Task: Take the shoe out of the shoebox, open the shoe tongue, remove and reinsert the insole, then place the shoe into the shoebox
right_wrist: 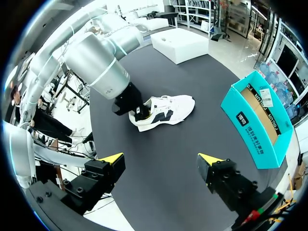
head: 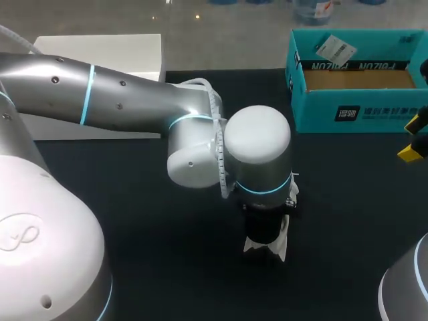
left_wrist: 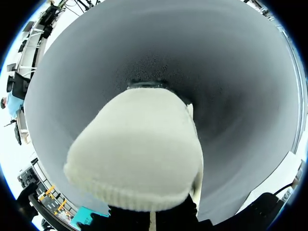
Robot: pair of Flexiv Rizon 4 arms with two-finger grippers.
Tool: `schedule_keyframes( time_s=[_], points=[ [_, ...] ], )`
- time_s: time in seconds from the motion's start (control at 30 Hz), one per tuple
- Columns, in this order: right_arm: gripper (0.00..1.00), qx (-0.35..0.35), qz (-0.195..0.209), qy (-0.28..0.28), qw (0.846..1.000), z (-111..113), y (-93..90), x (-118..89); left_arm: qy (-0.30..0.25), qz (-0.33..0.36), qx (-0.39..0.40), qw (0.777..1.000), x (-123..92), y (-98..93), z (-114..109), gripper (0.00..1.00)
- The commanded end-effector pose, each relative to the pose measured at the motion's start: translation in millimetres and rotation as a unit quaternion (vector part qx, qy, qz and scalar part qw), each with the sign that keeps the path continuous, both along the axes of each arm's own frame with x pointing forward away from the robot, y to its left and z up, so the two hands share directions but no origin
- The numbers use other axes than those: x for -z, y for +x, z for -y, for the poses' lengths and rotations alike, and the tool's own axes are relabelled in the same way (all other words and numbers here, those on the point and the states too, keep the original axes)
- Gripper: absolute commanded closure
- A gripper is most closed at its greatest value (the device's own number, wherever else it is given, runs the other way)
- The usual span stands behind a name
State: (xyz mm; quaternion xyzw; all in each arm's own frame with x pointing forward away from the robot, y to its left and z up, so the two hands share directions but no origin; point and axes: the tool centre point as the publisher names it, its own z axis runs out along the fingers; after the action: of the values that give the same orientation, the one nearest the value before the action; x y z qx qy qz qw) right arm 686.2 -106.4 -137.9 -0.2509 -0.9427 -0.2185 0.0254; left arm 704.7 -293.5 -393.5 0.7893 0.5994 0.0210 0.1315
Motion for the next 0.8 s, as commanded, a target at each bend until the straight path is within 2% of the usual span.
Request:
schedule_keyframes(
  time_s=[0.03, 0.27, 0.53, 0.57, 0.6, 0.67, 0.8],
  points=[
    [0.0, 0.0, -0.001, -0.001, 1.0, 0, 1.1, 1, -0.011, 0.015, -0.005, 1.0, -23, 5.9, -2, 1.0],
    [0.0, 0.0, -0.001, -0.001, 1.0, 0, 1.1, 1, -0.022, 0.041, -0.013, 0.999, -28, 20.6, 10, 1.0],
    [0.0, 0.0, -0.001, -0.001, 1.0, 0, 1.1, 1, -0.026, 0.062, -0.021, 0.998, -26, 23.5, 14, 1.0],
    [0.0, 0.0, -0.001, -0.001, 1.0, 0, 1.1, 1, -0.025, 0.065, -0.024, 0.997, -25, 24.2, 14, 0.71],
    [0.0, 0.0, -0.001, -0.001, 1.0, 0, 1.1, 1, -0.026, 0.063, -0.025, 0.997, -24, 25.0, 14, 0.35],
    [0.0, 0.0, -0.001, -0.001, 1.0, 0, 1.1, 1, -0.025, 0.07, -0.029, 0.997, -23, 25.7, 13, 0.0],
    [0.0, 0.0, -0.001, -0.001, 1.0, 0, 1.1, 1, -0.026, 0.072, -0.033, 0.997, -24, 25.5, 9, 0.0]
  ],
)
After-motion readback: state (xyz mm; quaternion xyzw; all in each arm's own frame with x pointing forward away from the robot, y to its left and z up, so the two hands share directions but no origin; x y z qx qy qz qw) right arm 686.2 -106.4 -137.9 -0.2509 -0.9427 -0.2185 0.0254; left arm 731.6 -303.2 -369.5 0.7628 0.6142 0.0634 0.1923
